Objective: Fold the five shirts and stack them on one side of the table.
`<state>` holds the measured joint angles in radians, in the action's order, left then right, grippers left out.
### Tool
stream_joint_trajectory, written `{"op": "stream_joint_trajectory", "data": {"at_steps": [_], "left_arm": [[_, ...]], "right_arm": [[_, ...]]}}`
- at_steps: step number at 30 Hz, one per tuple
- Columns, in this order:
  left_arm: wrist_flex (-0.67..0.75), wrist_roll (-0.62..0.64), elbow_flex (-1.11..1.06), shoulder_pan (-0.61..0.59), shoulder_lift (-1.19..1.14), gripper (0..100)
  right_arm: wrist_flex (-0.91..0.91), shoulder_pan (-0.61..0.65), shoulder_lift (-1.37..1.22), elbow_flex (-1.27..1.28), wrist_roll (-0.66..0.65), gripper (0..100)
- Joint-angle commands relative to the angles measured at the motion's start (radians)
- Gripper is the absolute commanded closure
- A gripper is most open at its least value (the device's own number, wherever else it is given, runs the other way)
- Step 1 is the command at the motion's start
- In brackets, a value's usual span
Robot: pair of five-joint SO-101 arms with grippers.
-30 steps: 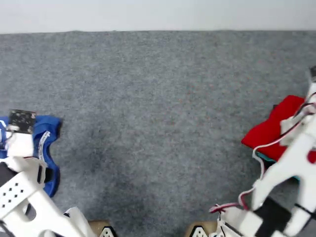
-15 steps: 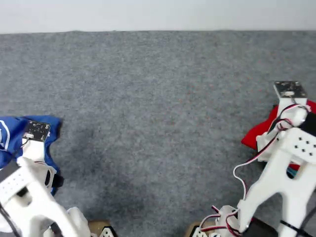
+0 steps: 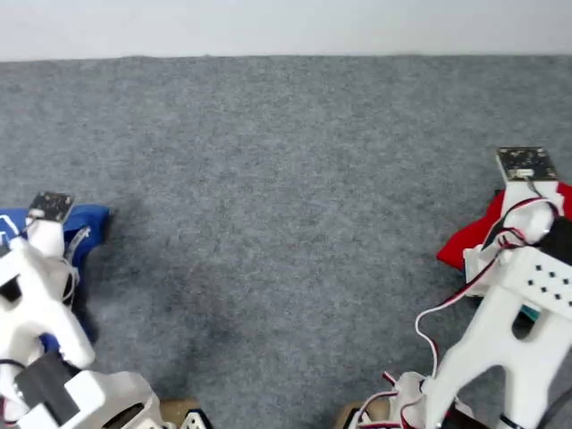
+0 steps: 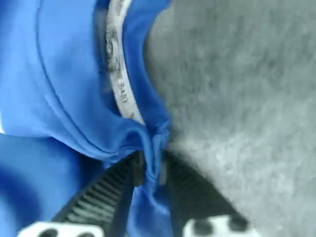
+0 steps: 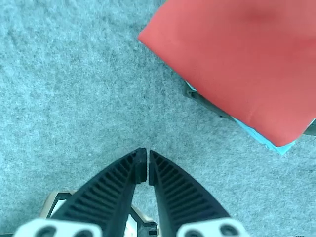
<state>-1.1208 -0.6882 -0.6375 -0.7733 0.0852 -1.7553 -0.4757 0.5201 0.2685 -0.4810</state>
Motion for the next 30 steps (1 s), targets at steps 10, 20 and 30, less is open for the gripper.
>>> {"op": "stream_joint_trajectory", "data": {"at_steps": [10, 20, 30], "left_arm": [[-0.201, 0.474, 0.374, 0.327, 0.373, 99], [-0.166, 0.661, 0.498, 0.91, 0.404, 99], [-0.069, 0.666, 0.659, 1.232, 0.066, 99]], "right_arm": [[-0.039, 0.013, 0.038, -0.005, 0.012, 98.8], [-0.039, 0.013, 0.038, -0.005, 0.012, 98.8], [-0.038, 0.015, 0.027, -0.005, 0.012, 98.8]]}}
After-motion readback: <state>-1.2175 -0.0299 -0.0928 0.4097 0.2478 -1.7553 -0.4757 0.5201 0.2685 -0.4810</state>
